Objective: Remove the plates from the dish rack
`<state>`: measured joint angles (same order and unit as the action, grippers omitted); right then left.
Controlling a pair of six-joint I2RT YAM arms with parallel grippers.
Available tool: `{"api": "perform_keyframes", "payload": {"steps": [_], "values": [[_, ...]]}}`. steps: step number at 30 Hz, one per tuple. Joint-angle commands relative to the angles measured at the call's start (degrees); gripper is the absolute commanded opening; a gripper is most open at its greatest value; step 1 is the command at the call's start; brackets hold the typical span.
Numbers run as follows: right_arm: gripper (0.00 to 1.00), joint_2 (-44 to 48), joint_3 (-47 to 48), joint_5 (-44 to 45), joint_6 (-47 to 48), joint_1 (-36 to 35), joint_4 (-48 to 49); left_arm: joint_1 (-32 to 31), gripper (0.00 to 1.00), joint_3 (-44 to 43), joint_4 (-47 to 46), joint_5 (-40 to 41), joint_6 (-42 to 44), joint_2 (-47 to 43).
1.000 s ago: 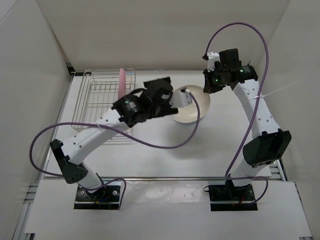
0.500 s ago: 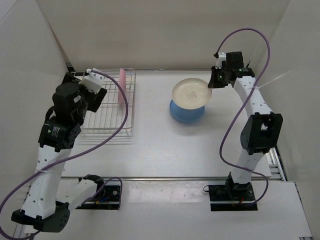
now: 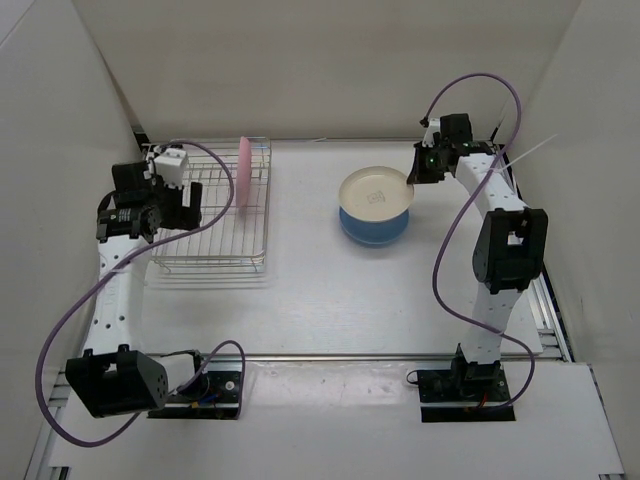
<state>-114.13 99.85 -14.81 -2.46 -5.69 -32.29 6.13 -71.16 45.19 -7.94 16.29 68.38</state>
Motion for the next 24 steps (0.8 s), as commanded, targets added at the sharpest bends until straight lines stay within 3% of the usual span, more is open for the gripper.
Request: {"api": "perform_keyframes", "payload": {"steps": [1,9,24], "values": [[0.0,-0.6,0.9,-1.8,-1.1,0.2,3.3,3.7,1.0,-3.6,-1.9,-12.5,-3.9,-0.4],[0.0,-3.0,0.3,2.0,1.8,0.2,3.3,9.1,1.0,-4.1,-3.8,-24.3,-7.8,0.2],[0.0,-6.9,0.8,3.1,2.4,-1.0,3.3,10.3,1.0,-2.9,-5.6,-29.4,-8.5,-4.9]]}}
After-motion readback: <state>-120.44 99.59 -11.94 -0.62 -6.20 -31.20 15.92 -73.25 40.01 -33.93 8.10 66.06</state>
